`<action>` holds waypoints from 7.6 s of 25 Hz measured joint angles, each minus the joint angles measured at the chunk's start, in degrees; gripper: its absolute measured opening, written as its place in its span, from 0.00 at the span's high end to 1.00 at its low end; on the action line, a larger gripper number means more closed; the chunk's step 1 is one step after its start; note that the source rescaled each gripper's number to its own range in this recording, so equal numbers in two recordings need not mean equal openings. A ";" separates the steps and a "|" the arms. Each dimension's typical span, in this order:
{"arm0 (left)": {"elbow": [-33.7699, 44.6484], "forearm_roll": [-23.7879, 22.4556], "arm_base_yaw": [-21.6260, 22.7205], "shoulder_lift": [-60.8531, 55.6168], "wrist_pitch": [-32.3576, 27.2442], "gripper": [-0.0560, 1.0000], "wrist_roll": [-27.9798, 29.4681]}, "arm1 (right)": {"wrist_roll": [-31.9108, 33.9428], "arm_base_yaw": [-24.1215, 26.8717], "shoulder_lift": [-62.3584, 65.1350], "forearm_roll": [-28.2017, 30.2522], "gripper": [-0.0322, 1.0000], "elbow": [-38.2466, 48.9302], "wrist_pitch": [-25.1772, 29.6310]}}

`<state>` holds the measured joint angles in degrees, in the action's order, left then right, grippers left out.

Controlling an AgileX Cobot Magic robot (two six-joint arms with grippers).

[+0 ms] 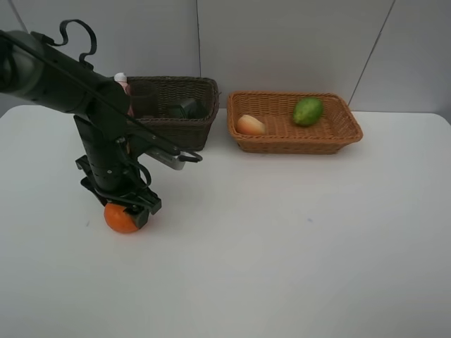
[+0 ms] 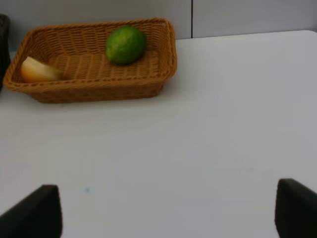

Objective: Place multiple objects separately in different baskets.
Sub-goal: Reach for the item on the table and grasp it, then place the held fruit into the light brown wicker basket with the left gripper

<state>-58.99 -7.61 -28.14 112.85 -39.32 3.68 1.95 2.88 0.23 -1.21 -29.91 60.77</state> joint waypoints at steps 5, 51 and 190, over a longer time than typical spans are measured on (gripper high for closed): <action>0.00 0.00 0.00 0.86 0.39 0.06 0.00 | 0.00 0.00 0.00 0.00 0.00 0.00 0.00; 0.09 0.06 -0.06 2.63 1.47 0.09 0.00 | 0.00 0.00 0.00 0.00 0.00 0.00 0.00; -69.38 11.57 -9.95 35.92 26.17 0.09 -7.27 | 0.00 0.00 0.00 0.00 0.00 0.00 0.00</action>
<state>-128.37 3.97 -38.10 148.77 -13.15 -3.59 1.95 2.88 0.23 -1.21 -29.91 60.77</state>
